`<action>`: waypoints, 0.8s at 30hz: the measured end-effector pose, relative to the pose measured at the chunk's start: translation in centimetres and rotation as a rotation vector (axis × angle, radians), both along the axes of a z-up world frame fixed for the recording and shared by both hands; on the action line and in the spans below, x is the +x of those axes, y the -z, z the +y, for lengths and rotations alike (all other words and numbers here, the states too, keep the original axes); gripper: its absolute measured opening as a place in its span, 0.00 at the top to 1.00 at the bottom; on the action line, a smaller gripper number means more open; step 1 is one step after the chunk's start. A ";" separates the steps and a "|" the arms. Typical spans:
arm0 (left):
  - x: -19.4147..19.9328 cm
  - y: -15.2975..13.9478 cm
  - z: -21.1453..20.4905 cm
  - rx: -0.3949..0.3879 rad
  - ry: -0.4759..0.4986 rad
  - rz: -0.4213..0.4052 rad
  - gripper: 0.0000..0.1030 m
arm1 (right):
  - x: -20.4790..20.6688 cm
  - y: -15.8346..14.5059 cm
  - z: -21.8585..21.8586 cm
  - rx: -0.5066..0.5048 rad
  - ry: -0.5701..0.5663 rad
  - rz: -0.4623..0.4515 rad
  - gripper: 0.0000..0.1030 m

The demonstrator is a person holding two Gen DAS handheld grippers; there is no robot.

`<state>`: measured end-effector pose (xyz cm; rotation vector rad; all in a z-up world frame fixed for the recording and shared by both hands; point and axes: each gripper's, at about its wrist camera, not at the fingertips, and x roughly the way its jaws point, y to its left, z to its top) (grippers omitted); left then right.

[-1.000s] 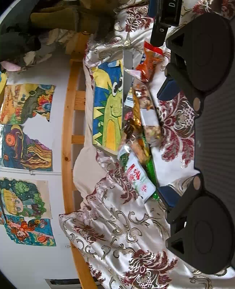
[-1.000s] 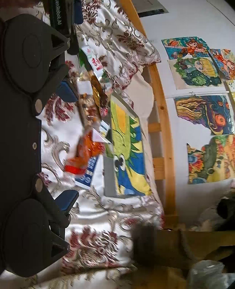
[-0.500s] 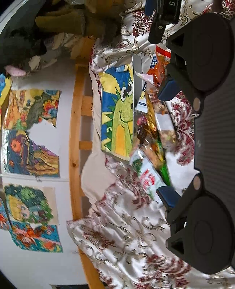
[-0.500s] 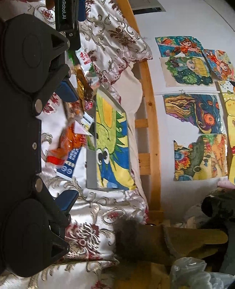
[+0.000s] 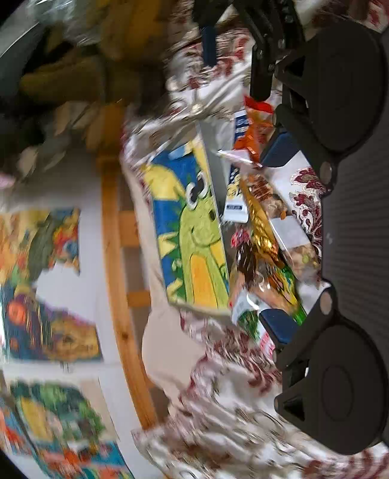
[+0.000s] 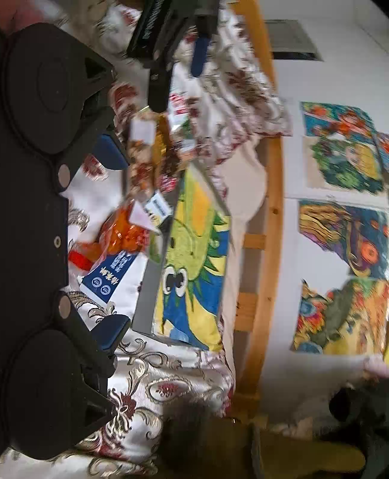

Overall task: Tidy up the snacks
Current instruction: 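Move the left tool to the clear nut-bar pack while the right tool approaches the orange snack bag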

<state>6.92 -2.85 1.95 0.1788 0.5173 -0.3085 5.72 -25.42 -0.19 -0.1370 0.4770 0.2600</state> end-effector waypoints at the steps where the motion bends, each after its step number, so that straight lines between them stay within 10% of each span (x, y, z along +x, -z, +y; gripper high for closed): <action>1: 0.4 0.3 -0.3 0.026 0.025 -0.003 0.00 | 0.6 0.5 0.0 -0.021 -0.009 0.008 0.01; 24: 7.3 5.1 -0.9 0.226 0.240 0.252 0.20 | 6.3 6.0 3.2 -0.234 -0.123 0.087 0.21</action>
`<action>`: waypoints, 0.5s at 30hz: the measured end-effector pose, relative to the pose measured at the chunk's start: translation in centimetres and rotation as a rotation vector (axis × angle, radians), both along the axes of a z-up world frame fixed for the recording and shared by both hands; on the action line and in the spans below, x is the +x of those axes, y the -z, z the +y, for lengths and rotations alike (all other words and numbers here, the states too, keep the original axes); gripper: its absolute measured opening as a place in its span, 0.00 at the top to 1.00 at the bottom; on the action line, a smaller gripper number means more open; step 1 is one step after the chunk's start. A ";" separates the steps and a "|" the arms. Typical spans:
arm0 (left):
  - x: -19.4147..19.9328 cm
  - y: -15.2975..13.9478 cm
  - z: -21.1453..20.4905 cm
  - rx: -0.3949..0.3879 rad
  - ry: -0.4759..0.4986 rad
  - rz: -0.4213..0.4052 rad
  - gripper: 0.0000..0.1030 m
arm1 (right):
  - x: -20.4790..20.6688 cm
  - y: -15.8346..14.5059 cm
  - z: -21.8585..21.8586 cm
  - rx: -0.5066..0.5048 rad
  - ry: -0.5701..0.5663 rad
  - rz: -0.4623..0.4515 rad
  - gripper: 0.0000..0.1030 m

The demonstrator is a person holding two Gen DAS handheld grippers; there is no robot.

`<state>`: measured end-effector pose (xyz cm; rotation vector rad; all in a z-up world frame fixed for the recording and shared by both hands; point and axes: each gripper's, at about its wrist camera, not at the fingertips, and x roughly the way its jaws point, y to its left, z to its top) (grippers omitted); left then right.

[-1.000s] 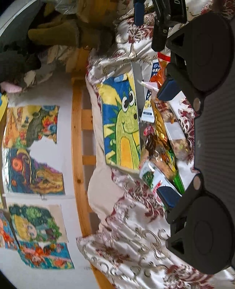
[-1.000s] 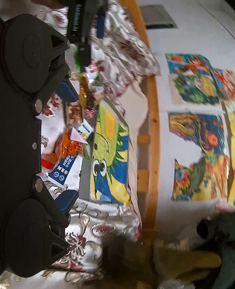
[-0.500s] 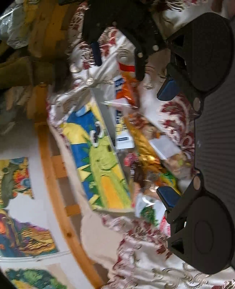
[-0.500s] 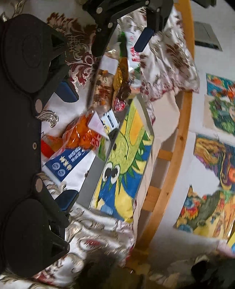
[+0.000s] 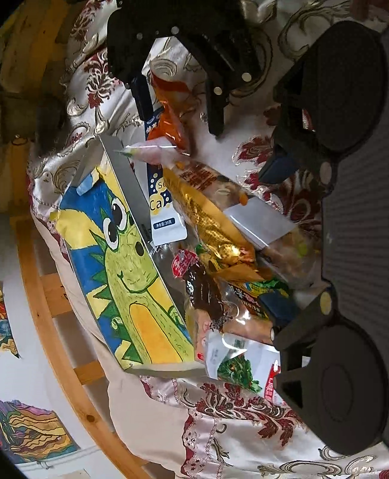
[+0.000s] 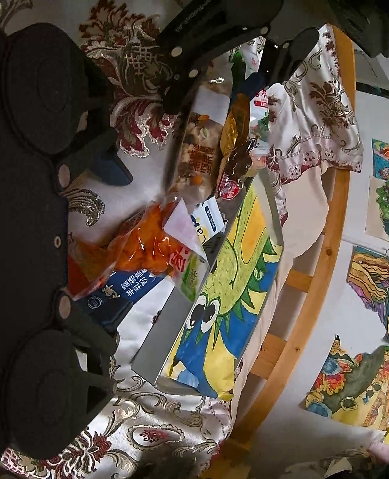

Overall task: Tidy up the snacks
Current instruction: 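Move the left tool to the clear nut-bar pack while the right tool approaches the orange snack bag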

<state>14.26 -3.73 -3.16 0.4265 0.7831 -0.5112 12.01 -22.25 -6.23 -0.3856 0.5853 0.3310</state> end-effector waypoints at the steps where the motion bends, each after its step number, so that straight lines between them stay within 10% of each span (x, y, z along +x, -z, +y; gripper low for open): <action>1: -0.1 0.0 -0.2 0.011 -0.001 -0.004 0.21 | 0.0 0.1 0.0 -0.003 0.003 -0.004 0.22; 15: -0.9 -0.3 -0.7 0.001 -0.013 0.066 0.24 | 0.0 0.3 -0.2 0.013 0.009 -0.017 0.25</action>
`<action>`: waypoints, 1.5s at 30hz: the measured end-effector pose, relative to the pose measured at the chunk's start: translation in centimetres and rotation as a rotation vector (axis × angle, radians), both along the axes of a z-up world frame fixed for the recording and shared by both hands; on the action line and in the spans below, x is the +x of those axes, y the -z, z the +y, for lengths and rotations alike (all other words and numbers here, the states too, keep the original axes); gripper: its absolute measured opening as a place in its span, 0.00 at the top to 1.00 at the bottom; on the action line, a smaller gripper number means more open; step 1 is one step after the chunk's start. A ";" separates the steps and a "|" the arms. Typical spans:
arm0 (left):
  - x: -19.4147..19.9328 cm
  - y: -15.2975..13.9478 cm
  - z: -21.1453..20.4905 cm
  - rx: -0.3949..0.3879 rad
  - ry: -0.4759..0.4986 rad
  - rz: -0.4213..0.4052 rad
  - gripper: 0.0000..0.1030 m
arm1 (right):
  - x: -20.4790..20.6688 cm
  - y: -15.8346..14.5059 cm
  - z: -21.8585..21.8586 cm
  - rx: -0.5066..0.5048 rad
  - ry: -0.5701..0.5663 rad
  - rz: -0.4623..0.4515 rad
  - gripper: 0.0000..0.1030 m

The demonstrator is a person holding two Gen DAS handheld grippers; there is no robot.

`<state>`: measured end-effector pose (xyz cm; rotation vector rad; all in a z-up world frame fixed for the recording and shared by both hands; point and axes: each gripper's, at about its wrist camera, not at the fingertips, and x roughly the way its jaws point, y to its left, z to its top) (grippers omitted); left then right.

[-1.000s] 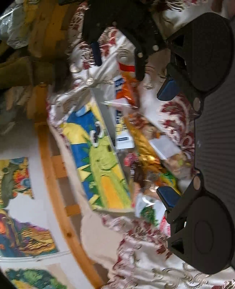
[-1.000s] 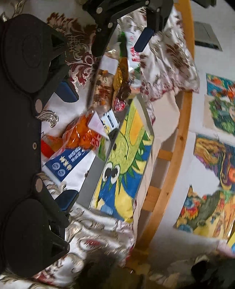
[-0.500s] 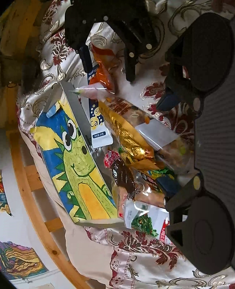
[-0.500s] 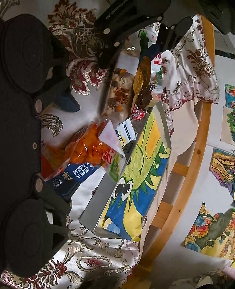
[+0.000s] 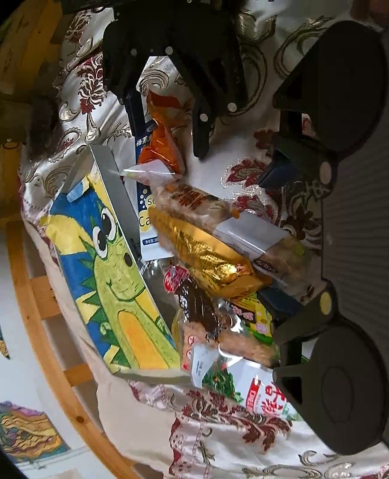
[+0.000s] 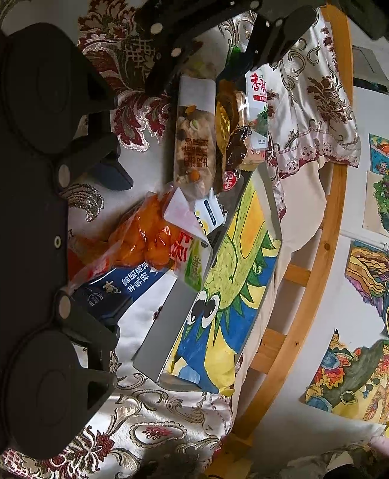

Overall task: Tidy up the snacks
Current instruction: 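Move the left tool to the clear nut-bar pack while the right tool approaches the orange snack bag, then close the left tool on the clear nut-bar pack while the right tool grasps the orange snack bag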

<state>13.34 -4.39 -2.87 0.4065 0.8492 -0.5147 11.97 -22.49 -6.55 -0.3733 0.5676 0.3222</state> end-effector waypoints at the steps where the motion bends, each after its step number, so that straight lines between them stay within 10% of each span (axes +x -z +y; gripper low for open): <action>1: 0.3 0.0 0.0 -0.010 0.007 0.016 0.23 | 0.0 0.0 0.0 0.001 -0.002 -0.002 0.25; 8: 2.8 0.4 -0.6 -0.071 -0.025 0.096 0.25 | -0.2 0.1 0.7 -0.043 -0.022 -0.057 0.26; 12: 3.2 0.6 -0.8 -0.059 -0.086 0.101 0.44 | -0.3 0.3 0.8 -0.037 -0.055 -0.038 0.51; 29: 0.4 0.8 -0.6 -0.186 -0.249 0.270 0.42 | -3.3 -0.9 0.7 0.047 0.004 0.172 0.51; 35: 1.4 1.0 -1.3 -0.152 -0.233 0.263 0.31 | -3.0 -0.3 1.0 0.029 -0.023 0.116 0.28; 39: 1.8 1.3 -1.0 -0.191 -0.248 0.288 0.44 | -2.4 0.2 0.6 0.055 -0.059 0.138 0.49; 45: 0.5 1.0 -0.9 -0.214 -0.285 0.308 0.49 | -3.2 0.1 0.9 0.029 -0.064 0.127 0.51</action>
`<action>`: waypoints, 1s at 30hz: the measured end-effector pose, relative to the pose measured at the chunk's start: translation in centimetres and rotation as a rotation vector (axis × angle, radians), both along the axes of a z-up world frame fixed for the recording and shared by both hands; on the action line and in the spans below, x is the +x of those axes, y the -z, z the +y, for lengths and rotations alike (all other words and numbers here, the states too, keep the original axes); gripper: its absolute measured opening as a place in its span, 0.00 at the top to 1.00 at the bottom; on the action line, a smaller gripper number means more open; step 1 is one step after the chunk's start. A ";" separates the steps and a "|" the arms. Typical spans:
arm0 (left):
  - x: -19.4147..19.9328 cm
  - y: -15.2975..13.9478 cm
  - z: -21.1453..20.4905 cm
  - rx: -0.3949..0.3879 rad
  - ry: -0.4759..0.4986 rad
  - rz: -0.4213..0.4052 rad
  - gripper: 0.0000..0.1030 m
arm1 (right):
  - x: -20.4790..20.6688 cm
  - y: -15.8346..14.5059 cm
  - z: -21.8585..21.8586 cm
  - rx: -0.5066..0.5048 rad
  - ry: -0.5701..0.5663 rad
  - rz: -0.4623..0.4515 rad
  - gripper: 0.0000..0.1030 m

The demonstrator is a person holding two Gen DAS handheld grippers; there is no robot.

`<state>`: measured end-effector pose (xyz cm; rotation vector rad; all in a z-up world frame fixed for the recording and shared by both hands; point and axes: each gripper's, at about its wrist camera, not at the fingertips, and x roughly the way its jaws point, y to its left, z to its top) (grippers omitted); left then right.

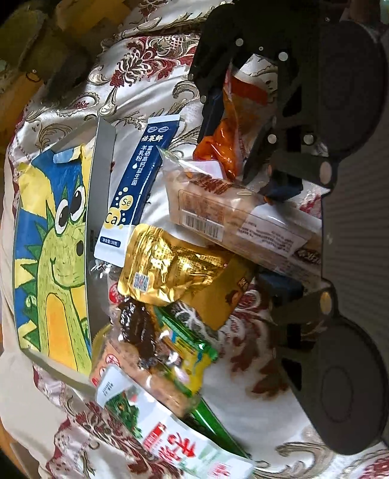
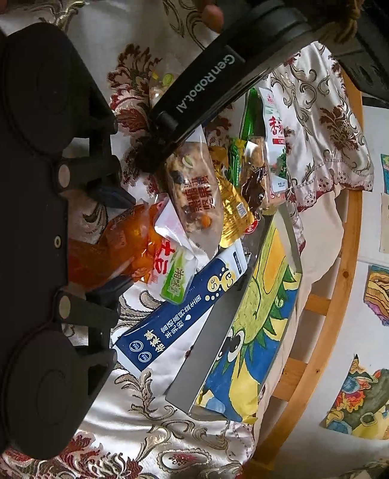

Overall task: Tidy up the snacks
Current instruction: 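Close the left tool on the clear nut-bar pack while the right tool grasps the orange snack bag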

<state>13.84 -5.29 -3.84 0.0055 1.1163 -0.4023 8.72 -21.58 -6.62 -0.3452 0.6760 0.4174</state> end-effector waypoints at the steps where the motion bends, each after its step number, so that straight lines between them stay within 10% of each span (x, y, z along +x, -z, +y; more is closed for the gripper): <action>1: -0.3 -0.3 0.0 -0.006 -0.010 -0.003 0.50 | -0.4 -0.1 0.1 -0.011 -0.001 -0.011 0.52; 15: -4.6 -2.8 1.3 -0.130 -0.163 -0.009 0.51 | -4.3 -0.4 0.8 -0.071 0.051 -0.102 0.69; 25: -5.6 -3.0 2.5 -0.161 -0.206 -0.012 0.51 | -3.9 0.5 1.8 -0.157 0.014 -0.197 0.45; 27: -5.5 -3.1 2.7 -0.157 -0.211 -0.014 0.51 | -3.6 0.6 1.8 -0.152 -0.009 -0.196 0.65; 30: -5.3 -3.3 2.8 -0.156 -0.223 -0.024 0.51 | -3.5 0.7 2.1 -0.156 -0.030 -0.200 0.65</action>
